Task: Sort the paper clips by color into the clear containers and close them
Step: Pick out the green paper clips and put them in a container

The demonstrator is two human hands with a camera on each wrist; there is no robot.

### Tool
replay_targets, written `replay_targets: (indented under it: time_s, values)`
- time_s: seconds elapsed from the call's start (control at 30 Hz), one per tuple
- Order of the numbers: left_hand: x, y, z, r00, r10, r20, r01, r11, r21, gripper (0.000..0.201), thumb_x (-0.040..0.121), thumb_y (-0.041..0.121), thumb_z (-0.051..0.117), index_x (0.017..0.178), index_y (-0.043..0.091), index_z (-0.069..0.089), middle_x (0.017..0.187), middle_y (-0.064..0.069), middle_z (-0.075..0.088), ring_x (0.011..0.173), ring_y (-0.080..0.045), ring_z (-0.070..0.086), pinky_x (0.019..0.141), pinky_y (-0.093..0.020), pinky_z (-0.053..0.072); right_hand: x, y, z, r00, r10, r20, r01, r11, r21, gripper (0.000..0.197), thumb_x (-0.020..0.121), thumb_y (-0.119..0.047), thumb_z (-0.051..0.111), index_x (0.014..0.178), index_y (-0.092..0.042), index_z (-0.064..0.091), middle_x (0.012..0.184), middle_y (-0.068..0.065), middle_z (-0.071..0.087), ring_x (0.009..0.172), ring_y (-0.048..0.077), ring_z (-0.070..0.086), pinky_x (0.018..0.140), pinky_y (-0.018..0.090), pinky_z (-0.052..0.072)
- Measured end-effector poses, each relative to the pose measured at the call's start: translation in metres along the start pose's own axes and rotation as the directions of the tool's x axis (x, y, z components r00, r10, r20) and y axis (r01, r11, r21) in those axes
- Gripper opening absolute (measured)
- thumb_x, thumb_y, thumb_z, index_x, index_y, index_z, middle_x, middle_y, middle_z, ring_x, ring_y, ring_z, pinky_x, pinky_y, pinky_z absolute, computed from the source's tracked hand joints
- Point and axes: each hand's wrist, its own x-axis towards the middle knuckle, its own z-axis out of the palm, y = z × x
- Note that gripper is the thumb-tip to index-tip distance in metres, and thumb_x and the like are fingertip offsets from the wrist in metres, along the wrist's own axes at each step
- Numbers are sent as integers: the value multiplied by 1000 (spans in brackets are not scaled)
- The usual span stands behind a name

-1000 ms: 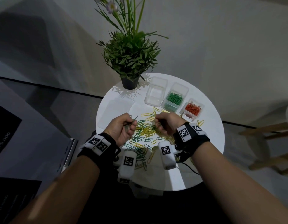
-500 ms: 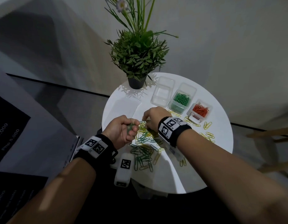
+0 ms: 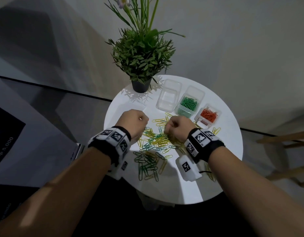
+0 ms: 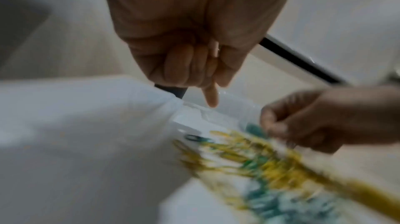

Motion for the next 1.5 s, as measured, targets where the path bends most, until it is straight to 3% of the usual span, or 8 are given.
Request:
replay_targets:
  time_s: [0.17,0.27,0.5,0.63,0.87,0.97,1.17,1.5]
  values:
    - [16,3,8,987,115,114,-162,735,658,15,87,27,62,96,21,73,98,-2,70,93,-25,63,80,-33,53,-2,21,-4,987,154,-47,-140,964,226,31,82,8,46,63,-14,55,65,7,59,57,21,55,55,24,45]
    - [19,5,10,980,144,138,-199,682,704,13,85,29,64,91,20,72,93,-2,69,88,-25,64,73,-31,52,-3,24,-4,981,192,-1,-177,909,378,30,88,6,42,65,-12,48,61,11,54,31,11,39,35,14,28]
    - [20,5,15,968,111,226,-241,665,707,12,84,24,57,88,16,65,87,-3,65,82,-26,62,68,-30,49,-2,10,-9,956,222,190,-289,618,731,29,93,6,34,73,-12,44,41,2,36,29,8,28,41,8,21]
    - [17,4,17,954,142,265,-296,596,746,17,87,26,51,93,13,60,89,-5,64,78,-25,56,64,-29,41,-4,13,-14,960,213,183,-278,805,523,34,90,9,33,76,-6,60,38,1,37,26,9,25,36,8,20]
    - [7,-3,15,991,69,115,-75,996,51,28,97,23,37,73,11,44,74,-8,56,73,-28,52,67,-34,45,-5,-1,-8,989,120,81,-136,963,234,38,80,12,36,61,-11,59,60,7,60,45,13,50,43,17,37]
    - [-6,-7,16,979,-44,197,132,878,-460,35,101,31,42,70,13,38,61,-3,41,52,-19,37,49,-27,31,-1,-13,-2,993,-67,102,80,988,-131,18,86,-10,53,78,-21,66,78,-7,64,77,14,59,69,27,46]
    - [-19,-20,13,945,-73,319,265,743,-615,24,101,10,40,78,7,47,61,-6,47,46,-16,43,42,-21,38,2,-30,9,933,-200,299,339,766,-545,27,76,-23,72,101,-34,68,104,-3,66,100,19,58,77,23,43]
    - [-14,-18,15,914,-157,374,367,713,-598,22,94,19,46,74,11,50,58,-2,43,44,-14,32,42,-18,24,2,-7,0,979,-166,119,190,954,-233,6,80,-16,69,78,-21,66,69,-9,58,66,9,52,65,22,40]
